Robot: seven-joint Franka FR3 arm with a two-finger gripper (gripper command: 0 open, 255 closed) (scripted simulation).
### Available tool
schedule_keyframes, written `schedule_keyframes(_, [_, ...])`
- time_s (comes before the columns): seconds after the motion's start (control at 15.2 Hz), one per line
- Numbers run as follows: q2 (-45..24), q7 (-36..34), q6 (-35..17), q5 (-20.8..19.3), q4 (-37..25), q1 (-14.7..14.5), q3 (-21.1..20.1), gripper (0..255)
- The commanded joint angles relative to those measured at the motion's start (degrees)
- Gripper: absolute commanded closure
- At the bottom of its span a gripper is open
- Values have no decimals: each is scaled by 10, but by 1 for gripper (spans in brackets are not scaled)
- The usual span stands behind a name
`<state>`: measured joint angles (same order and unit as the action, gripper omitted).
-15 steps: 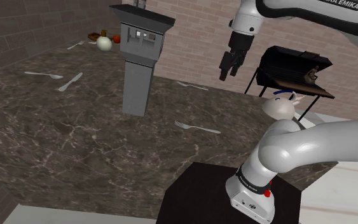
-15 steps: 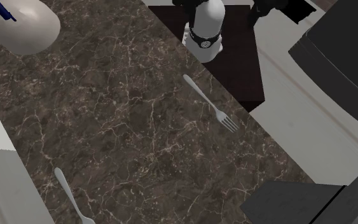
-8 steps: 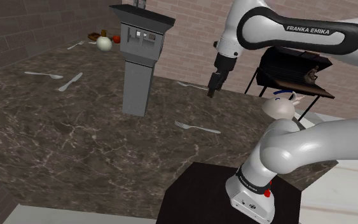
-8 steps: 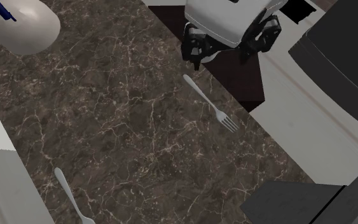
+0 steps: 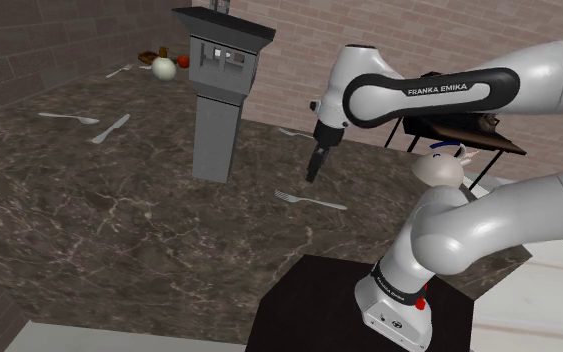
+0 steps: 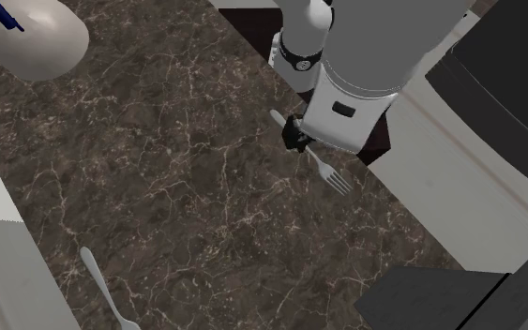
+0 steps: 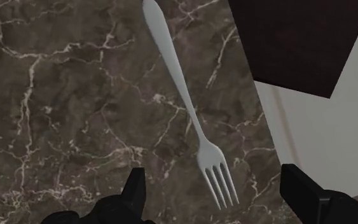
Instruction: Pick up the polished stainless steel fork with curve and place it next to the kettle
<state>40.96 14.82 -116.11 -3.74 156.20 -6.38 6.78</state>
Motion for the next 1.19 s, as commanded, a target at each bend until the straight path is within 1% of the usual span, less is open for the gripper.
schedule_keyframes(0.0, [-28, 21, -56, 1, 21, -13, 6, 0])
schedule_keyframes(0.2, [-75, 50, -131, 4, 44, -31, 13, 0])
schedule_keyframes(0.66, [-122, 52, -205, 5, 71, -34, 18, 0])
schedule_keyframes(0.73, [-127, 52, -212, 5, 73, -34, 18, 0])
schedule_keyframes(1.12, [-127, 52, -212, 5, 73, -34, 18, 0])
